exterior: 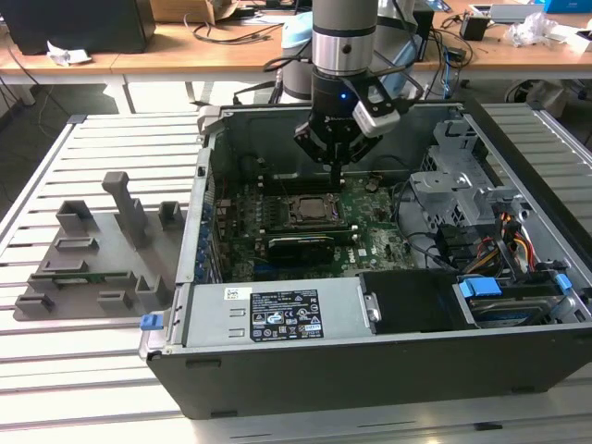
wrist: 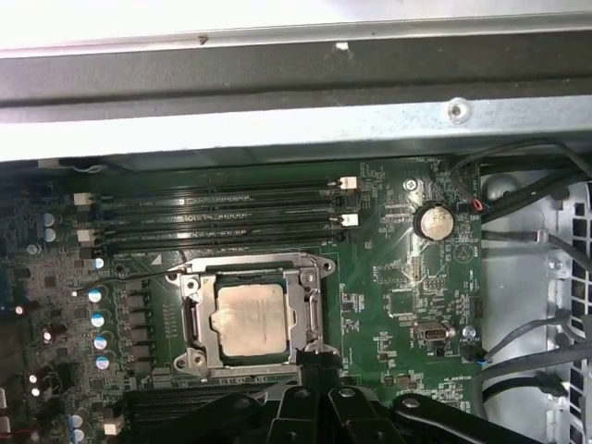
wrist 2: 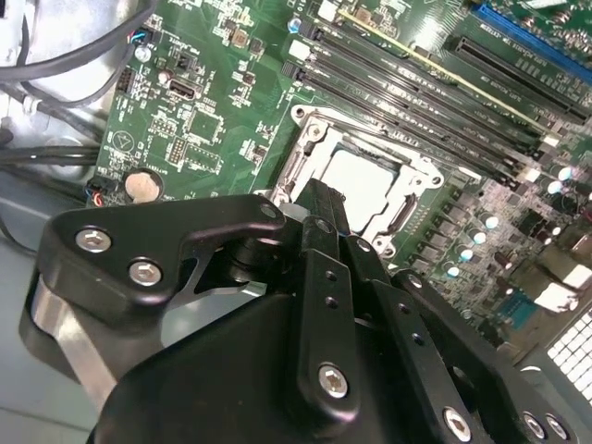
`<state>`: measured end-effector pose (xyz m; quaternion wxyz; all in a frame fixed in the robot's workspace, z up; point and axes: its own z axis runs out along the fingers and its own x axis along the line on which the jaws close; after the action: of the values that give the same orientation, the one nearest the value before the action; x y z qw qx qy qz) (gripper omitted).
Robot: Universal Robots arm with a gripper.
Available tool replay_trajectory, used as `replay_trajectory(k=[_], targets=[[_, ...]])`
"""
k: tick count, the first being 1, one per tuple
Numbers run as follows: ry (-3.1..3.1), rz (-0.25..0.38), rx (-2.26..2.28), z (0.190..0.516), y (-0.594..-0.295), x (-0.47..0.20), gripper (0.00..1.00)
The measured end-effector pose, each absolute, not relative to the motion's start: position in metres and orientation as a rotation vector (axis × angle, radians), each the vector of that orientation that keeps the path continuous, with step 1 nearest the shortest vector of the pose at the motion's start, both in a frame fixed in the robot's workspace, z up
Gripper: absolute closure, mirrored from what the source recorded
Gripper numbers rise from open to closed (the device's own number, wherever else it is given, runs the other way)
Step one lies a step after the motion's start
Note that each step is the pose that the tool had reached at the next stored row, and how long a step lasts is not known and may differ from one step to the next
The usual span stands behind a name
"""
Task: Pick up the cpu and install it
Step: 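Install the first cpu locking lever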
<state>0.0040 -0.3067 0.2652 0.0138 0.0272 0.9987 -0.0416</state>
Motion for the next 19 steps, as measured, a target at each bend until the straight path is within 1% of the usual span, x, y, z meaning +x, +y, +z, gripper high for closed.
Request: replay_trajectory(k=[14, 15, 18, 19], targets=[[3.145, -0.128, -0.026, 0.2650, -0.3067, 0.0043, 0.89], [3.149, -0.119, -0.045, 0.2650, -0.3068, 0.0044, 0.89], [3.148, -0.037, -0.091, 0.2650, -0.3067, 0.0044, 0.89], [3.148, -0.037, -0.091, 0.2649, -0.3067, 0.0044, 0.89]])
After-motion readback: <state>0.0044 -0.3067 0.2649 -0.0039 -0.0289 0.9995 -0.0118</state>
